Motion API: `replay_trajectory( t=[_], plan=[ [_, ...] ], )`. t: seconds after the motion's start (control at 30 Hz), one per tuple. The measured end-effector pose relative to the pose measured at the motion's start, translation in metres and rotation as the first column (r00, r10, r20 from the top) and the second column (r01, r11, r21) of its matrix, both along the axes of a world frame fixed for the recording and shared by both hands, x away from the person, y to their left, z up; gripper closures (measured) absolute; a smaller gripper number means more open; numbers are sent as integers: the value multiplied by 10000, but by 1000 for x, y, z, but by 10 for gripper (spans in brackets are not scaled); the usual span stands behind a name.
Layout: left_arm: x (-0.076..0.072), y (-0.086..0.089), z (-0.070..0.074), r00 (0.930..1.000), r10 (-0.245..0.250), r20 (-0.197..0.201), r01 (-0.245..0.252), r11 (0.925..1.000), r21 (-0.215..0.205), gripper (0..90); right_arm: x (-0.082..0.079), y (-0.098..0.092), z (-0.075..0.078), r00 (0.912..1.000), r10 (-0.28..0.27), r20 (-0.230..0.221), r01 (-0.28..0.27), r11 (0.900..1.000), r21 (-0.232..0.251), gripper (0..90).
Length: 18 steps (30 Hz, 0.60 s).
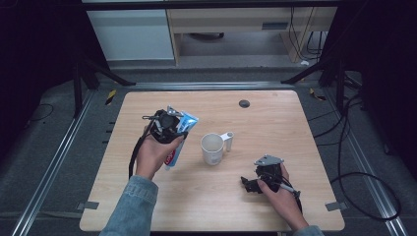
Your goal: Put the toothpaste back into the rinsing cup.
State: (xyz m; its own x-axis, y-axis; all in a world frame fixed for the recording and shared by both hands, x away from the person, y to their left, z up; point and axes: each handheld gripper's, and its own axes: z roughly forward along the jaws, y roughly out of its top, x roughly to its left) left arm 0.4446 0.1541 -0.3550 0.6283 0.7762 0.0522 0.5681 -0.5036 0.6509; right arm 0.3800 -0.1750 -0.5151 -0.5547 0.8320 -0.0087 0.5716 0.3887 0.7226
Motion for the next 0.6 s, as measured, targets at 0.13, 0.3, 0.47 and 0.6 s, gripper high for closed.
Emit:
replay_trajectory(
  t=[0.13, 0.3, 0.47, 0.6],
  plan=[
    [-1, -5, 3, 9999, -90, 138, 90, 10000, -2, 721, 0, 0, 0, 10000, -1, 2, 1, 10000, -1, 3],
    [-3, -11, 8, 9994, -111, 340, 112, 9999, -26, 720, 0, 0, 0, 10000, -3, 1, 3, 10000, 2, 3],
    [-5, -14, 12, 9985, -96, 544, 99, 9999, -50, 721, 0, 0, 0, 10000, -5, 6, 5, 10000, -5, 3],
    [-7, -19, 18, 9971, -219, 727, 224, 9997, -56, 720, 0, 0, 0, 10000, -1, 10, 1, 10000, -6, 3]
  ],
)
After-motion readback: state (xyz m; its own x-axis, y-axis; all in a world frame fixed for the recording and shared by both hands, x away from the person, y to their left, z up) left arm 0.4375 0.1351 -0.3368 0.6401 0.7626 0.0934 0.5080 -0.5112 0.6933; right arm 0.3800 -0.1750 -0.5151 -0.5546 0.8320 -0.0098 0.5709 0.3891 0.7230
